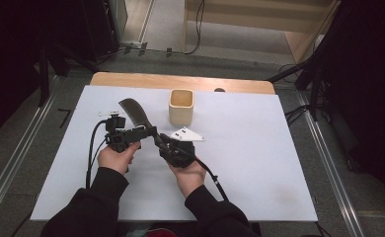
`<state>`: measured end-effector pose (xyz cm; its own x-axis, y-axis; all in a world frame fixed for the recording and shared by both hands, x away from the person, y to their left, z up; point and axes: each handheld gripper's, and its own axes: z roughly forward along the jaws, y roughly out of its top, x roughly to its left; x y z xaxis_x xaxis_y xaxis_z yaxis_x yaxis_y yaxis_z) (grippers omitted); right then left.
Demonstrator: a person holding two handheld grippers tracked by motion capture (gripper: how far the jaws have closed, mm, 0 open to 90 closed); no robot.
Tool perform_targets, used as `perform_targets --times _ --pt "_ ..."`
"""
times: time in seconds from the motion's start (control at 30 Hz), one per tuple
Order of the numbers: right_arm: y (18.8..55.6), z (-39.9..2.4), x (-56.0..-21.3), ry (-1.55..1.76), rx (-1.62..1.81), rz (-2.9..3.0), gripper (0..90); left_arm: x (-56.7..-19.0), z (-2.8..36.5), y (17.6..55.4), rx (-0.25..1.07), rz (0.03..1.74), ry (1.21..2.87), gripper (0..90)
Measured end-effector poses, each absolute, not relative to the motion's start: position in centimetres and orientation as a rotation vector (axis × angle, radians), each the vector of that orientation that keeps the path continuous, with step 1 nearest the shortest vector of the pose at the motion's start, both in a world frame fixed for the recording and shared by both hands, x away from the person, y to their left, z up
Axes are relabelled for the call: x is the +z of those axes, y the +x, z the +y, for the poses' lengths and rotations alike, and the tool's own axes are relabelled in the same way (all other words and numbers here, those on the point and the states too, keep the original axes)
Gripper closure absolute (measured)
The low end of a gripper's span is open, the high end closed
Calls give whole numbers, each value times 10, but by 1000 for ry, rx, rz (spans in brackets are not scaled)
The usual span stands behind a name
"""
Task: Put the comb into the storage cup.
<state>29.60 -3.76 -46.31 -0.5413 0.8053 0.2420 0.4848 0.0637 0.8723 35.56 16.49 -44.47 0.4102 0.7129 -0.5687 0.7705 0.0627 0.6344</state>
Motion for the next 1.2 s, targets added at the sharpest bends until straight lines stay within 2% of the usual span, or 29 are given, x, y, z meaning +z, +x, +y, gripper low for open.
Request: perform_targets --times 0.1,0.4,0.53,0.63,1.2 --pt "295 -36 -464 1293 1474 2040 704 -444 165 357 -77 1322 1645 332" --pt "294 -32 -464 1293 1488 2025 704 -444 163 360 -91 1341 1619 409" --pt "293 -30 -465 1298 1491 2014 703 -444 164 360 -93 1356 1616 510" --pt "292 -29 -465 1297 1491 2013 703 -445 167 361 -120 1366 1595 550" --pt "294 -26 -468 1277 1460 2050 702 -446 176 362 -226 1365 1519 659"
